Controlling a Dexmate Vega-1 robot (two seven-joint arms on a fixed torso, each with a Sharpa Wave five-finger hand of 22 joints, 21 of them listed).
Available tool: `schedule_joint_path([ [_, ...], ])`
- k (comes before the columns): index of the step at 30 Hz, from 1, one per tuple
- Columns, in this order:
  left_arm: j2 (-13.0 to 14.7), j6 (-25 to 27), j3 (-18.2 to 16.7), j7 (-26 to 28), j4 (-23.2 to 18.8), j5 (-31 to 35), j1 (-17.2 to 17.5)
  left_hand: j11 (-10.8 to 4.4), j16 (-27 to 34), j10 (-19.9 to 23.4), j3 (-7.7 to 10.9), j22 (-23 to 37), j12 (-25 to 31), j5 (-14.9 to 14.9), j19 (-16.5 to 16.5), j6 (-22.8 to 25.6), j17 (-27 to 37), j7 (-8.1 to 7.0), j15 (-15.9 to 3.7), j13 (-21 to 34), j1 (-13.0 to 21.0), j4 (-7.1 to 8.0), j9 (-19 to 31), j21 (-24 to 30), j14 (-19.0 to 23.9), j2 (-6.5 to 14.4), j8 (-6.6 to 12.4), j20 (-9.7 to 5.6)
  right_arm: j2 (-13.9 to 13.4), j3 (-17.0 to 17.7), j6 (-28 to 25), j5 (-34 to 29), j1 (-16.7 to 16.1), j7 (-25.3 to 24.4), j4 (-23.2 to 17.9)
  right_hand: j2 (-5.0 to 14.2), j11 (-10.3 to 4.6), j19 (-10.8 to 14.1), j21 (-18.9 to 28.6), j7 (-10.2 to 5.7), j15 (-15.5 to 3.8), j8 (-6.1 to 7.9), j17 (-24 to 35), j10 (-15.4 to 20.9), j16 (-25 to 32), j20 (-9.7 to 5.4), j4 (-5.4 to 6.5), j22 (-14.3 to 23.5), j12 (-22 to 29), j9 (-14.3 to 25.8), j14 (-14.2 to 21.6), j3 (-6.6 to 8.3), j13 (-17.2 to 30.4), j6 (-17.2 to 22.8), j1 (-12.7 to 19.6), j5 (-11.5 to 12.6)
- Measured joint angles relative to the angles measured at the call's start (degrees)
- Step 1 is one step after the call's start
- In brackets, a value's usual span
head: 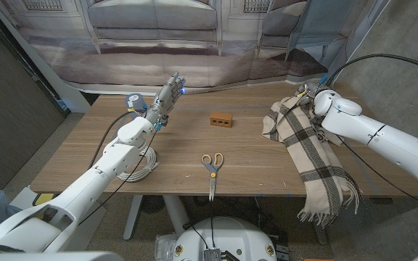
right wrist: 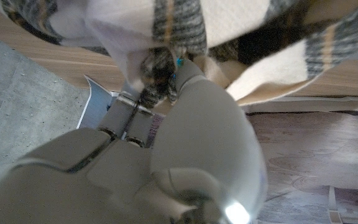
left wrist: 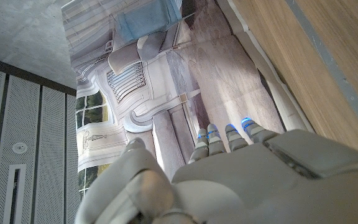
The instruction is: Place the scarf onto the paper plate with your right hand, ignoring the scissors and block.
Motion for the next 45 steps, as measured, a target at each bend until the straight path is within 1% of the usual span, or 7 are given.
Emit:
schedule_joint_path([
  [21, 1.15, 0.35, -0.32, 1.06, -3.10, 0.01, 2.08, 0.00, 0.00, 0.00, 0.01, 0.00, 0.00, 0.00, 0.00, 0.00, 0.00, 0.00, 0.00, 0.00, 0.31, 0.00, 0.00, 0.00, 0.00, 0.30, 0.00, 0.00, 0.64, -0.48, 2.06, -1.41, -1.28, 0.65, 1.15, -0.01, 0.02, 0.01, 0.00, 0.01, 0.00, -0.21, -0.11, -0.01, -0.28, 0.01, 0.01, -0.28, -0.34, -0.24, 0.00, -0.01, 0.10, -0.01, 0.01, -0.22],
  [28, 1.28, 0.51, -0.33, 1.19, -3.36, 0.06, 2.32, 0.00, 0.00, 0.00, 0.01, 0.00, 0.00, 0.00, 0.00, 0.00, 0.00, 0.00, 0.00, 0.00, 0.31, 0.00, 0.00, 0.00, 0.00, 0.30, 0.00, 0.00, 1.53, -1.01, 3.85, -2.38, -1.34, 0.09, 3.04, -0.01, 0.02, 0.01, -0.01, 0.01, 0.00, -0.44, -0.35, -0.02, -0.10, 0.01, 0.01, -0.31, -0.78, -0.26, 0.00, -0.01, 0.09, -0.01, 0.01, -0.27],
  [32, 1.32, 0.59, -0.32, 1.20, -3.43, 0.16, 2.35, 0.00, 0.00, 0.00, -0.23, 0.00, 0.00, 0.00, 0.00, 0.00, 0.00, 0.00, 0.00, 0.00, 0.31, -0.23, 0.00, 0.00, 0.00, 0.30, 0.00, 0.00, 2.54, -1.35, 4.84, -2.77, -1.15, -0.40, 5.35, -0.01, 0.09, 0.01, -0.01, -0.31, 0.00, -0.44, -0.54, 0.30, -0.04, 0.01, 0.01, -0.54, -0.79, -0.54, 0.00, -0.01, 0.05, 0.31, 0.01, -0.35],
  [36, 1.40, 0.59, -0.29, 1.20, -3.52, 0.16, 2.40, 0.00, 0.00, 0.00, -0.23, 0.00, 0.00, 0.00, 0.00, 0.00, 0.00, 0.00, 0.00, 0.00, 0.31, -0.23, 0.00, 0.00, 0.00, 0.30, 0.00, 0.00, 2.54, -1.35, 5.96, -3.13, -1.15, -0.79, 5.35, -0.01, 0.09, 0.11, 0.12, -0.31, 0.00, -0.44, -0.60, 0.32, -0.04, 0.11, 0.01, -0.54, -0.81, -0.53, 0.00, -0.01, 0.05, 0.31, 0.01, -0.18],
  [37, 1.43, 0.81, -0.28, 1.28, -3.59, 0.20, 2.42, 0.00, 0.00, 0.00, -0.23, 0.00, 0.00, 0.00, 0.00, 0.00, 0.00, 0.00, 0.00, 0.00, 0.30, -0.23, 0.00, 0.00, 0.00, 0.30, 0.00, 0.00, 3.31, -1.57, 6.24, -3.20, -0.86, -0.87, 7.24, -0.01, 0.09, 0.11, 0.22, -0.31, 0.00, -0.44, -0.60, 0.32, -0.04, 0.11, 0.01, -0.54, -0.91, -0.53, 0.00, -0.01, 0.06, 0.31, 0.01, -0.17],
  [39, 1.47, 0.81, -0.28, 1.28, -3.71, 0.20, 2.44, 0.00, 0.00, 0.00, -0.23, 0.00, 0.00, 0.00, 0.00, 0.00, 0.00, 0.00, 0.00, 0.00, 0.30, -0.23, 0.00, 0.00, 0.00, 0.30, 0.00, 0.00, 3.31, -1.57, 6.59, -3.31, -0.86, -0.92, 7.24, -0.01, 0.09, 0.11, 0.22, -0.31, 0.00, -0.44, -0.62, 0.32, -0.04, 0.11, 0.01, -0.53, -0.99, -0.53, 0.00, -0.01, 0.06, 0.31, 0.01, -0.17],
  [45, 1.75, 1.31, -0.27, 1.69, -4.28, 0.31, 2.63, 0.00, 0.00, 0.00, -0.23, 0.00, 0.00, 0.00, 0.00, 0.00, 0.00, 0.00, 0.00, 0.00, 0.30, -0.23, 0.00, 0.00, 0.00, 0.30, 0.00, 0.00, 4.65, -2.06, 7.33, -3.58, -0.13, -0.69, 10.14, -0.01, -0.02, 0.09, 0.22, -0.31, 0.00, -0.44, -0.81, 0.62, -0.18, 0.09, 0.02, -0.80, -1.01, -0.54, 0.00, -0.02, 0.11, 0.31, 0.01, -0.18],
])
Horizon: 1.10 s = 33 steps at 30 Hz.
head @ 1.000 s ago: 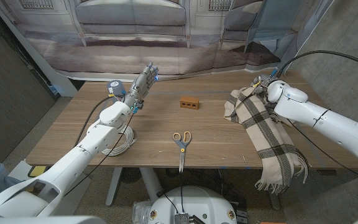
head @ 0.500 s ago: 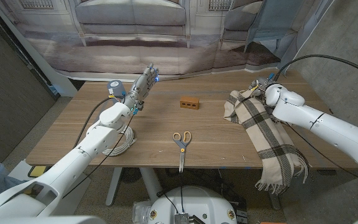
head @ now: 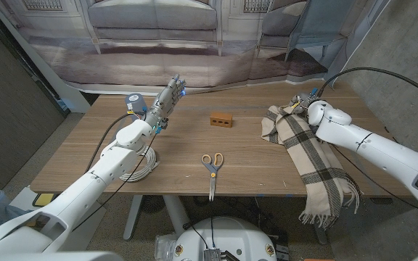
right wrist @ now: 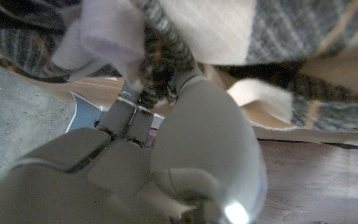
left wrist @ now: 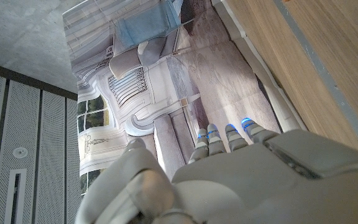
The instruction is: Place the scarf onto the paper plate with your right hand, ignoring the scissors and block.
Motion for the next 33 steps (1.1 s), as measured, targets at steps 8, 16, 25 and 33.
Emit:
schedule_joint_path([
  [8, 0.38, 0.20, -0.22, 0.81, -0.90, 0.15, 0.55, 0.00, 0.00, 0.00, 0.00, 0.00, 0.00, 0.00, 0.00, 0.22, 0.00, 0.22, 0.00, 0.00, 0.23, 0.01, 0.00, -0.22, 0.00, 0.23, 0.00, 0.00, 0.62, -0.62, -0.19, -0.33, 0.86, 1.46, 1.15, 0.02, 0.10, -2.58, -0.15, -0.82, -0.67, -2.05, -2.44, -0.99, -3.49, 0.10, 1.28, -0.51, -2.11, -1.46, -0.07, 1.29, -0.71, -0.87, -0.02, 0.35],
  [16, 0.54, 0.20, -0.43, 0.96, -1.41, 0.18, 1.05, 0.00, 0.00, 0.00, -0.23, 0.00, 0.00, 0.00, 0.00, 0.22, 0.00, 0.22, 0.00, 0.00, 0.23, 0.24, 0.00, -0.21, 0.00, 0.23, 0.00, 0.00, 0.44, -0.70, -0.63, -0.39, 0.99, 2.43, 0.82, 0.71, 0.72, -4.51, -2.36, -0.91, -1.96, -3.81, -5.04, -2.41, -6.22, 0.76, 2.20, -2.00, -3.98, -2.58, -1.36, 2.71, -2.74, -2.79, -0.71, 0.90],
  [25, 0.54, -0.19, -0.54, 1.05, -1.48, 0.11, 1.36, 0.00, 0.00, 0.00, -0.33, 0.00, 0.00, 0.00, -0.38, 0.22, 0.00, 0.21, 0.00, 0.00, 0.23, 0.14, 0.00, -0.21, 0.00, 0.23, 0.00, 0.27, -0.06, -0.68, -0.89, -0.28, 1.01, 3.55, -0.02, 2.81, 1.33, -6.99, -3.23, -0.54, -3.96, -5.73, -9.17, -3.23, -9.42, 1.24, 5.11, -3.75, -6.46, -4.26, -0.28, 0.30, -5.38, -3.85, -5.23, 0.96],
  [33, 0.66, -0.19, -0.54, 1.01, -1.48, 0.08, 1.56, 0.00, 0.00, 0.00, -0.48, 0.00, 0.00, 0.00, -0.54, 0.21, 0.00, 0.21, 0.00, 0.00, 0.23, -0.01, 0.00, -0.21, 0.00, 0.23, 0.00, 0.11, -0.59, -0.36, -0.82, 0.54, 1.03, 4.76, -0.59, 0.53, 2.87, -7.68, -5.70, -0.35, -7.42, -7.89, -11.11, -5.07, -11.59, 1.10, 8.61, -6.85, -9.03, -5.65, 0.77, -0.73, -7.37, -6.19, -12.99, 0.39],
])
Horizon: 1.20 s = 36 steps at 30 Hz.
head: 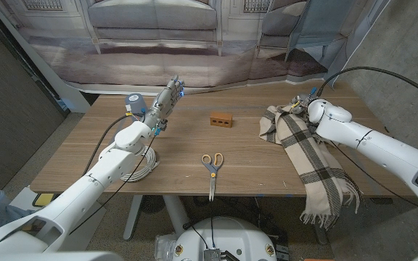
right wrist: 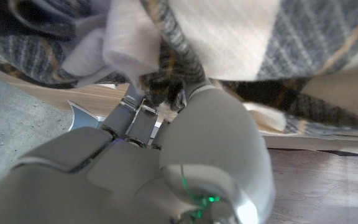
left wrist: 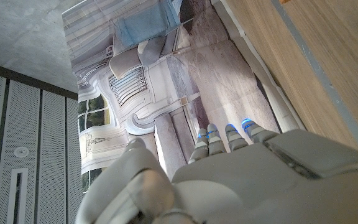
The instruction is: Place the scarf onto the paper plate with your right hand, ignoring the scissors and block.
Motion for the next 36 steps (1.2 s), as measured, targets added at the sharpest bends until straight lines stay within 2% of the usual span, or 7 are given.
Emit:
schedule_joint_path([
  [6, 0.05, -0.08, -0.04, -0.15, 0.01, -0.05, 0.16, 0.00, 0.00, 0.00, 0.00, 0.00, 0.00, 0.00, 0.00, 0.00, 0.00, 0.00, 0.00, 0.00, 0.00, 0.00, 0.00, 0.00, 0.00, 0.00, 0.00, 0.00, -0.56, 0.39, -0.02, 0.23, -0.19, 0.35, -0.94, -1.93, 0.42, -0.41, -3.70, -0.07, 1.59, -2.49, -3.10, -3.23, -3.74, 0.04, 1.60, -4.51, -2.66, -1.30, -4.27, -0.48, -1.97, -2.71, -4.60, -0.43],
  [11, 0.06, -0.37, -0.10, -0.29, 0.04, -0.12, 0.26, 0.00, 0.00, 0.00, 0.00, 0.00, 0.00, 0.00, 0.00, 0.00, 0.00, 0.00, 0.00, 0.00, 0.00, 0.00, 0.00, 0.00, 0.00, 0.00, 0.00, 0.00, -0.85, 0.50, -0.27, 0.25, -0.32, 0.54, -1.57, -3.93, 0.68, -1.17, -6.44, -0.18, 2.68, -4.49, -5.70, -5.78, -6.71, 0.13, 2.21, -8.88, -3.84, -2.05, -9.08, -0.62, -3.18, -4.37, -7.17, -0.44],
  [17, 0.09, -0.45, -0.13, -0.33, 0.04, -0.13, 0.31, 0.00, 0.00, 0.00, -0.25, 0.00, 0.00, 0.00, 0.00, 0.00, 0.00, 0.00, 0.00, 0.00, 0.00, 0.25, 0.00, 0.00, 0.00, 0.00, 0.00, 0.00, -1.13, 0.46, -0.90, -0.04, -0.32, 0.98, -2.12, -5.18, 0.45, -5.59, -9.99, -0.82, 3.82, -7.27, -9.71, -9.78, -8.11, 0.88, 2.22, -13.44, -5.17, -2.80, -16.65, -0.61, -4.93, -7.14, -9.05, -0.65],
  [22, 0.12, -0.45, -0.13, -0.36, 0.14, -0.13, 0.32, 0.00, 0.00, 0.00, -0.25, 0.00, 0.00, 0.00, 0.01, 0.03, 0.00, -0.03, 0.00, 0.00, 0.22, 0.25, 0.00, 0.00, 0.00, 0.22, 0.00, 0.00, -1.21, 0.23, -1.80, -0.62, -0.26, 1.49, -2.34, -6.22, 0.52, -10.77, -13.47, -0.98, 4.40, -9.42, -13.31, -12.56, -8.14, 5.47, 2.22, -14.61, -5.60, -3.33, -21.91, -0.61, -6.45, -9.34, -10.66, -0.65],
  [25, 0.13, -0.46, -0.13, -0.51, 0.29, -0.13, 0.32, 0.00, 0.00, 0.00, -0.24, 0.00, 0.00, 0.00, 0.01, 0.21, 0.00, -0.21, 0.00, 0.00, 0.22, 0.25, 0.00, 0.00, 0.00, 0.22, 0.00, 0.00, -1.25, -0.20, -2.29, -1.01, 0.08, 1.96, -2.56, -6.82, 0.91, -12.79, -15.13, -1.18, 4.49, -10.57, -15.06, -14.37, -8.14, 7.48, 2.21, -14.62, -5.93, -3.60, -24.39, -0.63, -7.35, -10.56, -11.93, -0.38],
  [30, 0.13, -0.52, -0.13, -0.59, 0.44, -0.16, 0.25, 0.00, 0.00, 0.00, -0.24, 0.00, 0.00, 0.00, 0.01, 0.21, 0.00, -0.21, 0.00, 0.00, 0.50, 0.25, 0.00, 0.00, 0.00, 0.50, 0.00, 0.00, -1.26, -0.79, -2.94, -1.55, 0.62, 2.92, -2.65, -8.34, 1.16, -16.00, -18.18, -1.05, 4.90, -12.83, -18.03, -18.04, -8.14, 10.57, 3.23, -14.61, -6.27, -4.29, -29.48, -2.47, -8.99, -12.93, -15.68, 0.43],
  [36, 0.13, -0.57, -0.14, -0.65, 0.55, -0.18, 0.22, 0.00, 0.00, 0.00, -0.24, 0.00, 0.00, 0.00, 0.01, 0.21, 0.00, -0.21, 0.00, 0.00, 0.67, 0.25, 0.00, 0.00, 0.00, 0.67, 0.00, 0.00, -1.26, -1.18, -3.55, -2.06, 0.97, 3.75, -2.70, -9.99, 2.40, -21.88, -22.86, -0.83, 7.53, -15.65, -21.25, -23.21, -8.14, 14.52, 4.66, -14.61, -6.59, -5.14, -36.04, -4.84, -10.97, -16.39, -20.46, 2.09],
])
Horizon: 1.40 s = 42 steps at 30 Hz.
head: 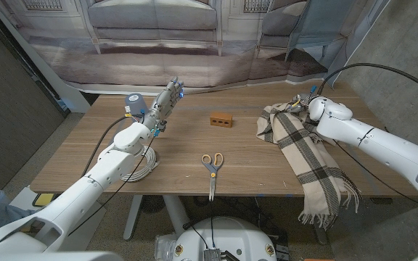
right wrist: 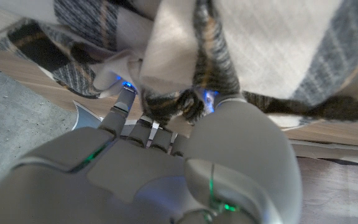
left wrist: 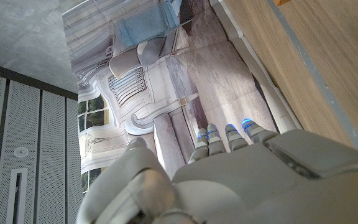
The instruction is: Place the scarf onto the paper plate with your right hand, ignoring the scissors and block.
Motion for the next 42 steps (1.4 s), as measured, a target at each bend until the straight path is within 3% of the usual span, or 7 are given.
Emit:
schedule_joint_path([
  [3, 0.01, 0.00, 0.00, -0.03, 0.01, -0.01, -0.01, 0.00, 0.00, 0.00, 0.00, 0.00, 0.00, 0.00, 0.00, 0.00, 0.00, 0.00, 0.00, 0.00, 0.08, 0.00, 0.00, 0.00, 0.00, 0.08, 0.00, 0.00, -0.06, -0.44, -0.34, -0.23, 0.40, 0.50, -0.18, -1.06, 1.78, -2.61, -2.49, 0.59, 1.04, -1.33, -1.51, -2.37, 0.00, 1.15, 0.94, 0.00, -0.01, -0.59, -2.82, -1.57, -1.08, -2.06, -2.88, 1.31],
  [8, 0.01, 0.00, 0.00, -0.11, 0.03, -0.01, -0.05, 0.00, 0.00, 0.00, 0.00, 0.00, 0.00, 0.00, 0.00, 0.00, 0.00, 0.00, 0.00, 0.00, 0.31, 0.00, 0.00, 0.00, 0.00, 0.31, 0.00, 0.00, -0.48, -0.68, -0.75, -0.42, 0.64, 1.26, -0.77, -2.40, 3.10, -5.20, -5.31, 1.10, 2.57, -2.36, -3.25, -5.18, 0.00, 1.49, 2.04, 0.01, -0.01, -1.33, -5.55, -3.28, -2.42, -4.60, -5.57, 3.32],
  [12, -0.01, -0.01, 0.01, -0.13, 0.04, -0.01, -0.11, 0.00, 0.00, 0.00, 0.00, 0.00, 0.00, 0.00, 0.00, 0.00, 0.00, 0.00, 0.00, 0.00, 0.31, 0.00, 0.00, 0.00, 0.00, 0.31, 0.00, 0.00, -0.65, -0.68, -0.72, -0.35, 0.66, 1.82, -0.95, -3.22, 3.35, -6.14, -6.64, 1.24, 3.31, -2.44, -4.06, -6.38, 0.24, 1.37, 2.42, 0.01, -0.01, -1.63, -6.71, -4.18, -3.05, -5.53, -7.19, 4.21],
  [20, -0.04, 0.00, 0.18, -0.17, -0.03, 0.05, -0.15, 0.00, 0.00, 0.00, 0.00, 0.00, 0.00, 0.00, 0.00, 0.00, 0.00, 0.00, 0.00, 0.00, 0.61, 0.00, 0.00, 0.00, 0.00, 0.61, 0.00, 0.00, -1.79, -0.03, -0.70, 0.02, 0.43, 2.52, -2.16, -5.31, 3.83, -8.39, -9.38, 1.81, 3.88, -2.81, -5.68, -9.12, 0.50, 1.50, 3.40, 0.01, 0.00, -2.65, -7.89, -7.33, -4.54, -8.17, -10.77, 6.49],
  [28, -0.13, 0.00, 0.27, -0.15, -0.21, 0.17, -0.15, 0.00, 0.00, 0.00, -0.19, 0.00, 0.00, 0.00, -0.12, 0.00, 0.00, 0.00, 0.00, 0.00, 0.61, -0.19, 0.00, 0.00, 0.00, 0.61, 0.00, 0.11, -2.96, 0.85, -1.72, 0.08, -0.25, 2.57, -4.21, -5.70, 4.16, -9.45, -11.29, 2.87, 4.60, -3.37, -6.83, -11.30, 0.71, 1.46, 3.99, 0.15, 0.00, -3.49, -8.61, -10.06, -5.89, -11.26, -13.55, 7.92],
  [35, -0.35, -0.41, 0.28, -0.28, -0.17, 0.15, -0.15, 0.00, 0.00, 0.00, -0.02, 0.00, 0.00, 0.00, -0.11, 0.00, 0.00, 0.00, 0.00, 0.00, 1.09, -0.45, 0.00, 0.00, 0.00, 0.58, 0.00, 0.11, -3.52, 0.91, -4.17, -0.78, -0.36, 2.58, -5.87, -5.92, 4.35, -9.45, -11.72, 2.93, 4.60, -3.36, -7.20, -11.48, 0.91, 1.46, 4.11, 0.16, 0.00, -3.75, -8.60, -10.72, -6.24, -11.94, -14.38, 8.35],
  [42, -0.52, -0.84, 0.29, -0.50, 0.15, -0.01, -0.14, 0.00, 0.00, 0.00, 0.01, 0.00, 0.00, 0.00, -0.11, 0.00, 0.00, 0.00, 0.00, 0.00, 1.15, -0.49, 0.00, 0.00, 0.00, 0.51, 0.00, 0.11, -3.75, 0.45, -6.99, -1.61, -0.16, 3.03, -7.15, -6.37, 4.67, -9.72, -12.74, 3.97, 5.12, -3.36, -7.88, -13.23, 0.91, 1.73, 4.09, 0.16, 0.00, -4.36, -9.13, -13.10, -7.25, -13.79, -16.04, 8.35],
])
